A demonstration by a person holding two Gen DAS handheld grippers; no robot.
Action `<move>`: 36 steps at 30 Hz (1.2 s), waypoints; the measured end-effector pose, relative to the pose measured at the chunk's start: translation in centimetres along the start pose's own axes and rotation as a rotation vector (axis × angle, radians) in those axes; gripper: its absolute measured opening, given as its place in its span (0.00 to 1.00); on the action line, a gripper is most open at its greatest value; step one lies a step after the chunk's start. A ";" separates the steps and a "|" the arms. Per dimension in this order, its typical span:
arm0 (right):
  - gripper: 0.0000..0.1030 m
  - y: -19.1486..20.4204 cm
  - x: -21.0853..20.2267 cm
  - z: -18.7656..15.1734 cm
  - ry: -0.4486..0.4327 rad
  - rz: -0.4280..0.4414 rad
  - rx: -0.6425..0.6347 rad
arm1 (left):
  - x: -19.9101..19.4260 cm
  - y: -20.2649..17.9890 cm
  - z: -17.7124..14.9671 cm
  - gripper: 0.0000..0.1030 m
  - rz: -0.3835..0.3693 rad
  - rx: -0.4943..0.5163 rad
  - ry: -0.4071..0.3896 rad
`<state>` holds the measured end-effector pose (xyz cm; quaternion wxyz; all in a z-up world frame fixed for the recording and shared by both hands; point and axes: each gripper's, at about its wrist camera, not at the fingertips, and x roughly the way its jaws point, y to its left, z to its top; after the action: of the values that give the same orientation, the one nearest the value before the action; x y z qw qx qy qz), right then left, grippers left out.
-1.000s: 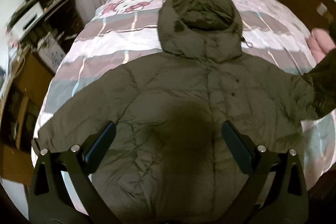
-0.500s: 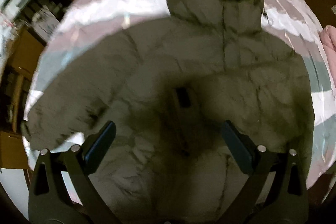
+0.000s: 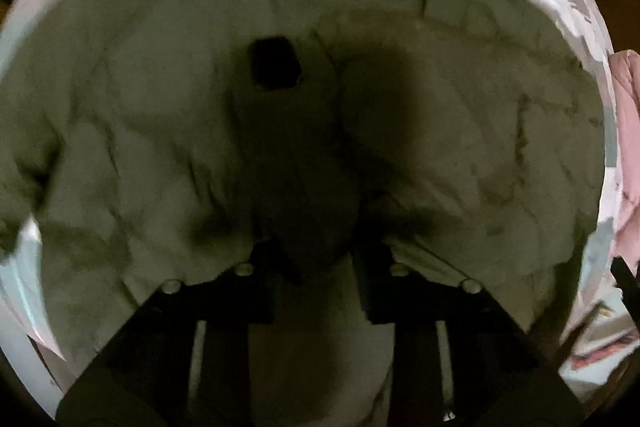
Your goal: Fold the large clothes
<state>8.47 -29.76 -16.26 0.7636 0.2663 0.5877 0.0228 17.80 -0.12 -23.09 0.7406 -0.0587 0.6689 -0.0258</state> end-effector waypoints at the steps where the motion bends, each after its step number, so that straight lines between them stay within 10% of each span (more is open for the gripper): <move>1: 0.80 -0.2 0.2 -0.3 0.003 -0.007 -0.010 | -0.7 -0.2 0.3 0.25 0.031 0.014 -0.052; 4: 0.80 0.1 1.5 -0.2 0.018 -0.035 -0.046 | -3.5 -1.5 0.7 0.25 0.152 0.100 -0.279; 7: 0.80 -0.8 1.9 0.0 0.016 -0.083 -0.046 | -5.1 -3.1 0.7 0.47 0.326 0.198 -0.407; 8: 0.80 -1.1 2.0 0.1 0.016 -0.090 -0.040 | -4.6 -3.0 1.0 0.61 0.340 0.184 -0.380; 12: 0.83 -4.2 3.0 0.9 0.038 0.032 0.111 | -2.1 -0.6 1.9 0.64 0.228 0.052 -0.200; 16: 0.85 -6.3 5.4 1.5 0.065 0.188 0.297 | -2.6 0.2 2.2 0.73 0.227 0.029 -0.224; 24: 0.57 -7.4 9.3 4.8 0.038 -0.041 0.259 | -1.4 -0.4 2.4 0.74 0.263 0.041 -0.203; 28: 0.73 -5.7 8.6 4.7 0.093 0.023 0.234 | -3.4 1.6 2.1 0.78 0.232 0.000 -0.209; 33: 0.79 -2.0 6.9 2.9 0.137 0.039 0.095 | -7.5 10.7 0.6 0.96 0.243 -0.288 -0.252; 36: 0.79 -1.1 6.0 1.8 0.162 0.022 0.056 | -8.3 21.1 -2.9 0.97 0.012 -0.668 -0.204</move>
<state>11.61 -29.32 -21.78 0.7057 0.2912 0.6449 0.0360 13.24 21.60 -17.77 0.7437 -0.2959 0.5633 0.2048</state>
